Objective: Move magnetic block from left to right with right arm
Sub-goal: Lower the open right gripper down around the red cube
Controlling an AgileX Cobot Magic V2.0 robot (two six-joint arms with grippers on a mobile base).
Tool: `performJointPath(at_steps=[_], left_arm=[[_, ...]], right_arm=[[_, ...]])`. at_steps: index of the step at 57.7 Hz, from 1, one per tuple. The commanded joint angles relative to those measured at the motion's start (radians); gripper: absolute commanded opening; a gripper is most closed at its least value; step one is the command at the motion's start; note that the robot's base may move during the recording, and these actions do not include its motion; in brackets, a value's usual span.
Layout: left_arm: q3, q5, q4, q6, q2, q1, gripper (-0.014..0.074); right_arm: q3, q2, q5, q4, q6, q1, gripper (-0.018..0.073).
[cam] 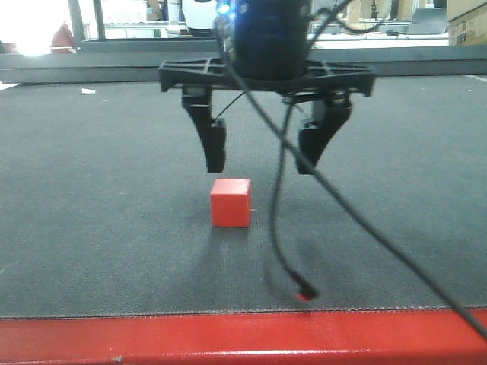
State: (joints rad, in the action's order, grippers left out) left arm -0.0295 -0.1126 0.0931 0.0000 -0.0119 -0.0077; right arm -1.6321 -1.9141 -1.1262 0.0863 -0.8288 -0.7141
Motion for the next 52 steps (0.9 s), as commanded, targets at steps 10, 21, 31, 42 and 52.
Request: performJointPath(at_steps=[10, 21, 31, 42, 52], left_arm=[[-0.011, 0.083, 0.009, 0.0, -0.012, -0.007, -0.0126], [-0.011, 0.083, 0.009, 0.0, -0.012, -0.007, -0.0126], [-0.011, 0.083, 0.009, 0.0, -0.012, -0.007, -0.0126], [-0.011, 0.083, 0.009, 0.0, -0.012, -0.007, -0.0126], [-0.011, 0.083, 0.009, 0.0, -0.012, -0.007, -0.0126]], right_arm=[[-0.149, -0.036, -0.028, 0.01, -0.008, -0.008, 0.0631], [-0.154, -0.084, -0.023, -0.029, -0.009, -0.008, 0.0631], [-0.154, -0.115, -0.01, -0.046, -0.034, -0.008, 0.0631], [-0.154, -0.127, -0.01, -0.05, -0.034, -0.003, 0.063], [-0.154, -0.129, -0.012, -0.055, -0.034, -0.003, 0.0584]])
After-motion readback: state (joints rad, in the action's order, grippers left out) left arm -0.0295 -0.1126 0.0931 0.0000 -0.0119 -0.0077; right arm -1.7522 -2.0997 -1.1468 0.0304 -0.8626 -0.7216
